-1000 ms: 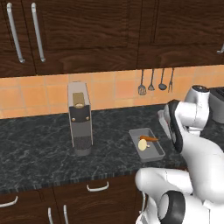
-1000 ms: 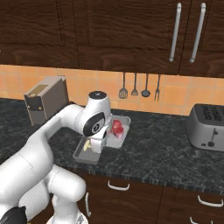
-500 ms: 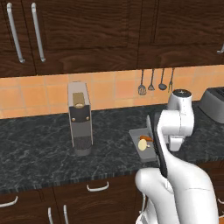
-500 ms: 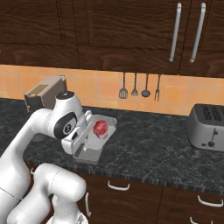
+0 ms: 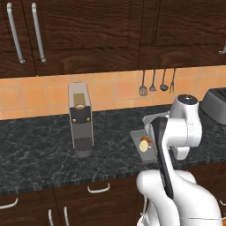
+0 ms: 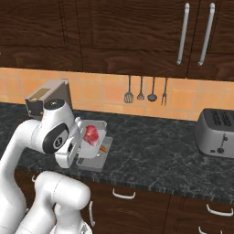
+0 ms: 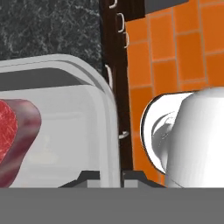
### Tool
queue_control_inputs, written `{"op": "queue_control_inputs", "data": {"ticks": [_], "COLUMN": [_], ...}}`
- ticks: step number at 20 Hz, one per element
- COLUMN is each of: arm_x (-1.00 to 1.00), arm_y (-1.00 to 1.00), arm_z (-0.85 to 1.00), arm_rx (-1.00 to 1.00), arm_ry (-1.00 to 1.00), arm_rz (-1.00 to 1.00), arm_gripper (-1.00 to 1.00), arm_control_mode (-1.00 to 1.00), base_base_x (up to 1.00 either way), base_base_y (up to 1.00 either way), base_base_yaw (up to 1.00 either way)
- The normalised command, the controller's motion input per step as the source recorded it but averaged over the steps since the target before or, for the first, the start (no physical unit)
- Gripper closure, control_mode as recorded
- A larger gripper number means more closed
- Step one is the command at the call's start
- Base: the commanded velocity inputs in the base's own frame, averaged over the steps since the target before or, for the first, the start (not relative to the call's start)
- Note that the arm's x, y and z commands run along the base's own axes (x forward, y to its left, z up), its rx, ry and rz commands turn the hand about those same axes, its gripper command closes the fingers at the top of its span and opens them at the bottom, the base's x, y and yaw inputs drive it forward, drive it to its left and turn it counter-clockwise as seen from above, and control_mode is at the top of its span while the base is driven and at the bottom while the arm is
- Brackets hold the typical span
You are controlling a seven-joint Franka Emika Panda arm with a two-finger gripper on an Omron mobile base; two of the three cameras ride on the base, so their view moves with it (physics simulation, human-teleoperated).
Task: Take the meat container that has the steak and place it on the second highest rack of the freezer. Then take the vegetable container that has the carrot and mushroom and place it on the highest rack of the freezer.
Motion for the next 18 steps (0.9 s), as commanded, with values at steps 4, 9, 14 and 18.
{"op": "queue_control_inputs", "data": {"ticks": [4,9,14,18], "arm_x": [-0.09,0.00,-0.01,-0.05], "arm_y": [0.32,0.00,0.03,0.06], "arm_z": [0.02,0.00,0.00,0.00], "arm_rx": [-0.03,0.00,0.00,0.00], "arm_ry": [0.00,0.00,-0.01,-0.04], "arm_rz": [0.10,0.00,-0.01,-0.03], "arm_gripper": [1.00,1.00,1.00,1.00], "arm_control_mode": [-1.00,-1.00,-1.00,1.00], "base_base_x": [0.00,0.00,0.00,-0.31], "base_base_y": [0.00,0.00,0.00,0.01], "base_base_yaw": [0.00,0.00,0.00,-0.13]}}
